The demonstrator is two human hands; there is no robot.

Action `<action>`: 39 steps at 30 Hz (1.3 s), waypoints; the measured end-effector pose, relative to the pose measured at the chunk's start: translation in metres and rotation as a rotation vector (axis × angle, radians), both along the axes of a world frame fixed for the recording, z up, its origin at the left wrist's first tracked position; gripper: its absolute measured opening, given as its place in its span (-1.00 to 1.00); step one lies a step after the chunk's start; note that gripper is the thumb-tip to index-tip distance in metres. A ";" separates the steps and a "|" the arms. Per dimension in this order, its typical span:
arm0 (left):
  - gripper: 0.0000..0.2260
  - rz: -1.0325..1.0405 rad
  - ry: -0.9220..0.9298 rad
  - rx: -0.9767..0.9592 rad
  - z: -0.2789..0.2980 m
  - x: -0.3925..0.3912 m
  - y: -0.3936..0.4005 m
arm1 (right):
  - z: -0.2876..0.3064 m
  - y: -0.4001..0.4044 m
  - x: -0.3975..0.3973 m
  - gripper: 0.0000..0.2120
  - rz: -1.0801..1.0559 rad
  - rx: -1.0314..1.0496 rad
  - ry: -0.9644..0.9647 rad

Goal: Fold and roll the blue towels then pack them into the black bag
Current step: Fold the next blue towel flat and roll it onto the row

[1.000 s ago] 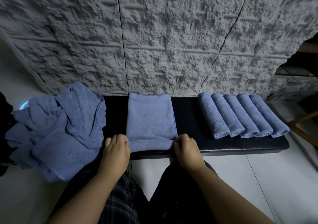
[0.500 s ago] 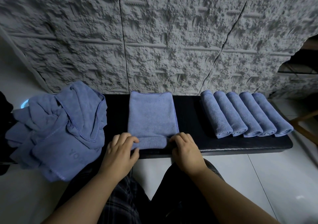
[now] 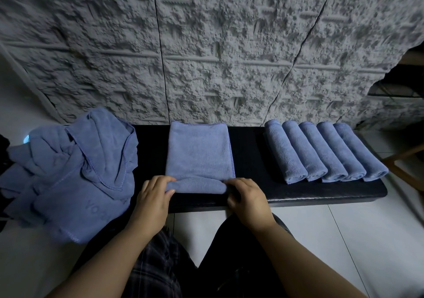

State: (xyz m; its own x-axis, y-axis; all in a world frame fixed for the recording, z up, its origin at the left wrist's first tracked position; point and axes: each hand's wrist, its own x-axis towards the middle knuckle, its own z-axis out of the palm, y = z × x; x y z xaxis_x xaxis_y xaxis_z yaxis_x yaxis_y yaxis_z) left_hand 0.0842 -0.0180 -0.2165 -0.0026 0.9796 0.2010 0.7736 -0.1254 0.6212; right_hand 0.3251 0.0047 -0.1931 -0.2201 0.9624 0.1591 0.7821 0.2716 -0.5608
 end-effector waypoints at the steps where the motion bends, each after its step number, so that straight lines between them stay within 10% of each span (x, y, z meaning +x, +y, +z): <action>1: -0.77 0.008 -0.017 -0.026 0.002 0.001 0.001 | 0.001 0.000 0.000 -0.66 -0.012 -0.006 0.005; 13: -0.45 0.019 -0.029 -0.060 0.005 0.002 -0.008 | 0.008 -0.008 -0.005 -0.84 -0.181 -0.290 0.160; 22: -0.93 0.133 0.168 0.085 0.010 0.004 -0.007 | -0.003 -0.007 -0.003 -0.91 -0.232 0.014 -0.053; 39: -0.58 -0.047 0.039 -0.028 0.004 -0.004 -0.002 | -0.006 -0.007 -0.006 -0.70 0.041 0.027 -0.096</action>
State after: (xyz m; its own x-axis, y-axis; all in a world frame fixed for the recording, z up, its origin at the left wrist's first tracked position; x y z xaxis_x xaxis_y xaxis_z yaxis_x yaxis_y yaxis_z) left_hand 0.0798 -0.0195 -0.2122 0.0505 0.9837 0.1724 0.7913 -0.1447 0.5941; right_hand 0.3192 -0.0019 -0.1993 -0.2750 0.9478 0.1612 0.8199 0.3188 -0.4755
